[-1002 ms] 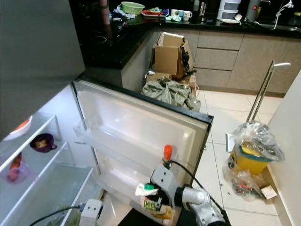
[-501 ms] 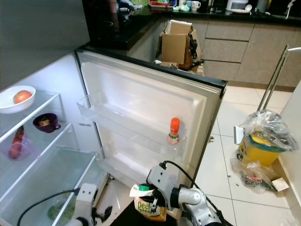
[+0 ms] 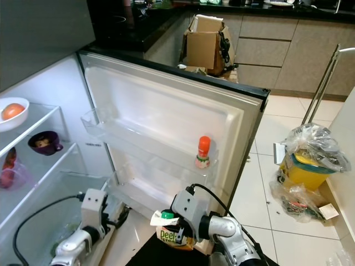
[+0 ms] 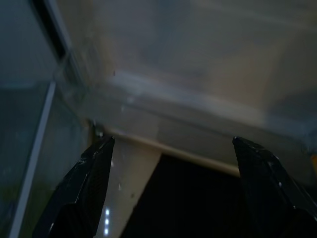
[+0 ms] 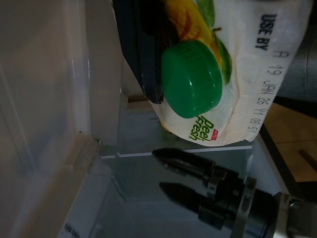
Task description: Restocking fridge
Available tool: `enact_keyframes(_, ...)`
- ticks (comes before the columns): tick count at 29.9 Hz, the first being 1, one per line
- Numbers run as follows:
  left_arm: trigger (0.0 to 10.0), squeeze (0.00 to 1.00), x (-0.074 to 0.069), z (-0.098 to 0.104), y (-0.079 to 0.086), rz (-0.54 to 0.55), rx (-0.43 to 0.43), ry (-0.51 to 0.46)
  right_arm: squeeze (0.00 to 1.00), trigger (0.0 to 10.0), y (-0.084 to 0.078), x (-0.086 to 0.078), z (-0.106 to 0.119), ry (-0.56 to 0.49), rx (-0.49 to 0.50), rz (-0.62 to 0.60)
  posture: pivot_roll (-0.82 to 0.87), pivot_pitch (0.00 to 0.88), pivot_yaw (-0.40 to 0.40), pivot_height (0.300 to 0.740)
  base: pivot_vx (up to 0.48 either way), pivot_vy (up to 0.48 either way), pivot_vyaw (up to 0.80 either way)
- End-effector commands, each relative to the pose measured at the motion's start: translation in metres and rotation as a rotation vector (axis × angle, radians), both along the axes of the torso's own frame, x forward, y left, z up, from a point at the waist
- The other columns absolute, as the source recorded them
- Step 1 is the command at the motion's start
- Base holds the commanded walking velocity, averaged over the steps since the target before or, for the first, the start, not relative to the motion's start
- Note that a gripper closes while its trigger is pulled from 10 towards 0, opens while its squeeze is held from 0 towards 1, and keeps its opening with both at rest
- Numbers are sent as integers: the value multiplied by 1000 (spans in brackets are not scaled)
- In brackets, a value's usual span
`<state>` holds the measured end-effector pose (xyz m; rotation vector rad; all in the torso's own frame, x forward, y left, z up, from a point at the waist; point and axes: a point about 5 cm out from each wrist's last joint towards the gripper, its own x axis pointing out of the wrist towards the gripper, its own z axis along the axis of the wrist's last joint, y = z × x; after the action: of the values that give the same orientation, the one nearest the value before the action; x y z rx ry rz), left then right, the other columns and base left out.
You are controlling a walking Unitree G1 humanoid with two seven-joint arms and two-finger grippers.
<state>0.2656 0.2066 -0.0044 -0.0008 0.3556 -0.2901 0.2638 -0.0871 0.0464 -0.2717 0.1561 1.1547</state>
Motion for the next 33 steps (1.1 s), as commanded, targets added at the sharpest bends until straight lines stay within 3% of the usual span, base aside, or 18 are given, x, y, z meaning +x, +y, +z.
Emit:
enact_keyframes(1, 10000, 0, -1, 2, 6, -9, 9, -9, 0, 10000, 2, 3, 7, -29, 13, 10, -53, 0, -26, 601, 0, 0, 0)
enact_keyframes(14, 10000, 0, -13, -3, 2, -91, -73, -8, 0, 10000, 6, 5, 17, -77, 25, 10, -53, 0, -30, 586, 0, 0, 0)
enact_keyframes(19, 10000, 0, -17, -1, 12, -101, -129, -18, 0, 10000, 4, 8, 23, -96, 31, 0, -54, 0, -29, 586, 0, 0, 0)
enact_keyframes(23, 10000, 0, -22, 5, 34, -124, -164, -26, 0, 10000, 3, 9, 26, -114, 31, -13, -52, 0, -27, 581, 0, 0, 0)
enact_keyframes(26, 10000, 0, -23, 8, 40, -133, -171, -32, 0, 10000, 2, 10, 26, -119, 32, -20, -50, 0, -26, 581, 0, 0, 0)
enact_keyframes(33, 10000, 0, -33, 17, 59, -247, -202, -28, 0, 10000, 0, 14, 30, -131, 34, -38, -40, 0, -32, 581, 0, 0, 0)
